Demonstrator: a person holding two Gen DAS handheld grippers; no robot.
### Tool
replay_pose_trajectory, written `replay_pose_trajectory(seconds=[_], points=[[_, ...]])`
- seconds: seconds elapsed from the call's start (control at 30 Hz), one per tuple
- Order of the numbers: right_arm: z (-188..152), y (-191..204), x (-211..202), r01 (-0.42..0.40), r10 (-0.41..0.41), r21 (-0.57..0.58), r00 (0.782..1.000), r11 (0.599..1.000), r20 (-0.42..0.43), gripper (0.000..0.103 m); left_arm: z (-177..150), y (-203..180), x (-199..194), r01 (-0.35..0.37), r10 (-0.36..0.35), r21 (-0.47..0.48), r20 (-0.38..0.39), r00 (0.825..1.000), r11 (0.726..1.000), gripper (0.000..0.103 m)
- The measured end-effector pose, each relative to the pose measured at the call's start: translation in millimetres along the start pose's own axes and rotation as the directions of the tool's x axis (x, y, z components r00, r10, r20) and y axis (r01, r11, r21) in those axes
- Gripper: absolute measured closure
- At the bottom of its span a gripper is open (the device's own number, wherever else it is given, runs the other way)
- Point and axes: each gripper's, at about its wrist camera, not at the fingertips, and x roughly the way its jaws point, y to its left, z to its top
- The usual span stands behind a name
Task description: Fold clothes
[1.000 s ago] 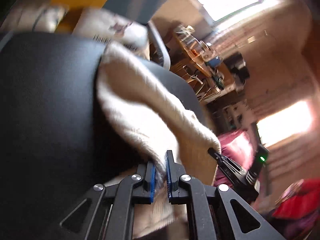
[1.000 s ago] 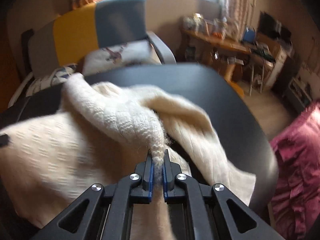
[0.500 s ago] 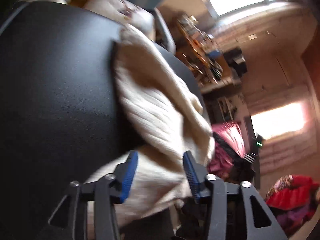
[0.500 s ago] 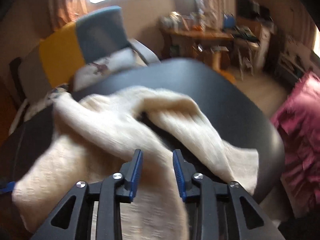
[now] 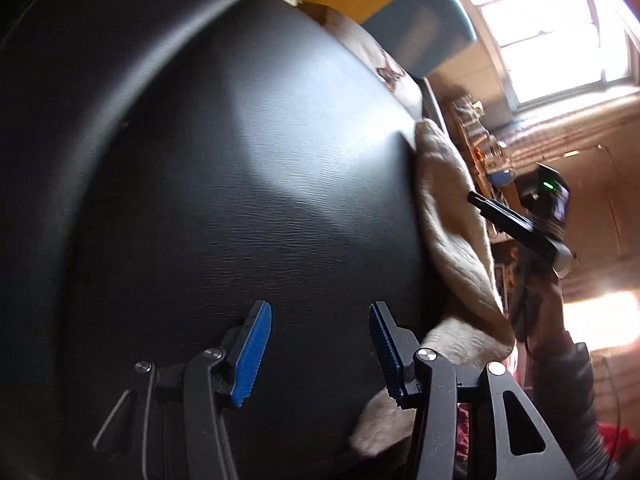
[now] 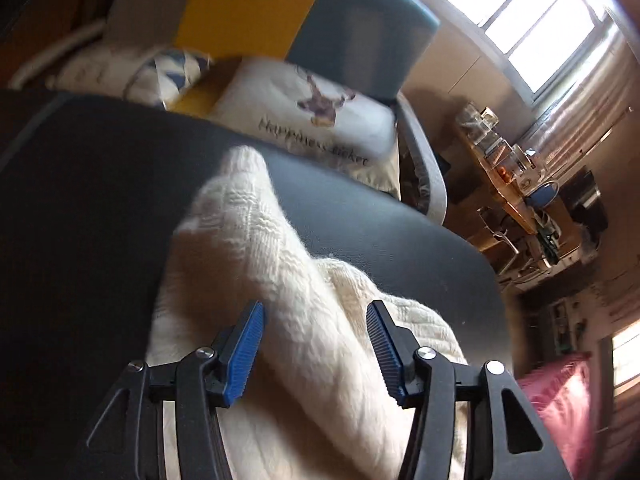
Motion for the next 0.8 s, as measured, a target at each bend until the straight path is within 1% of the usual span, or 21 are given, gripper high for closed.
replay_pose_trajectory(seconds=[0.03, 0.07, 0.1, 0.13, 0.27, 0.33, 0.43, 0.53, 0.6, 0.67, 0.8], points=[[5, 3, 11, 0.006, -0.007, -0.020, 0.999, 1.000, -0.034, 0.051, 0, 3, -2, 0.001, -0.001, -0.005, 0.002, 1.000, 1.000, 0.051], [6, 8, 20, 0.021, -0.024, -0.048, 0.997, 0.999, -0.073, 0.060, 0, 6, -3, 0.003, -0.003, -0.011, 0.004, 1.000, 1.000, 0.051], [6, 11, 29, 0.026, -0.033, -0.069, 0.994, 0.997, -0.107, 0.080, 1, 8, -5, 0.004, -0.004, -0.016, 0.006, 1.000, 1.000, 0.051], [5, 9, 29, -0.014, 0.010, -0.047, 0.995, 0.999, -0.102, 0.093, 1, 11, -7, 0.005, -0.005, -0.022, 0.008, 1.000, 1.000, 0.051], [-3, -7, 12, -0.019, 0.019, -0.004, 0.999, 1.000, -0.026, 0.094, 0, 7, -5, -0.010, 0.010, -0.008, 0.010, 1.000, 1.000, 0.050], [-11, -25, -12, -0.028, 0.027, 0.028, 0.999, 0.999, 0.044, 0.094, 1, 3, -2, -0.010, 0.010, 0.003, 0.001, 1.000, 1.000, 0.050], [-35, -66, -57, -0.039, 0.020, 0.112, 0.987, 0.993, 0.161, 0.094, 0, -9, 3, -0.015, 0.015, 0.036, 0.000, 1.000, 0.999, 0.050], [-74, -113, -93, -0.061, 0.005, 0.222, 0.970, 0.973, 0.245, 0.094, 0, -29, 7, -0.015, 0.015, 0.082, -0.003, 1.000, 0.997, 0.050], [-107, -143, -107, -0.092, 0.002, 0.315, 0.962, 0.945, 0.273, 0.094, 0, -47, 10, -0.012, 0.013, 0.121, -0.002, 1.000, 0.993, 0.050], [-144, -158, -99, -0.121, 0.015, 0.399, 0.966, 0.909, 0.260, 0.094, 2, -65, 15, -0.009, 0.010, 0.158, -0.001, 1.000, 0.987, 0.050], [-220, -188, -84, -0.173, 0.044, 0.556, 0.970, 0.813, 0.237, 0.094, 10, -106, 30, -0.011, 0.011, 0.233, -0.001, 1.000, 0.972, 0.048]])
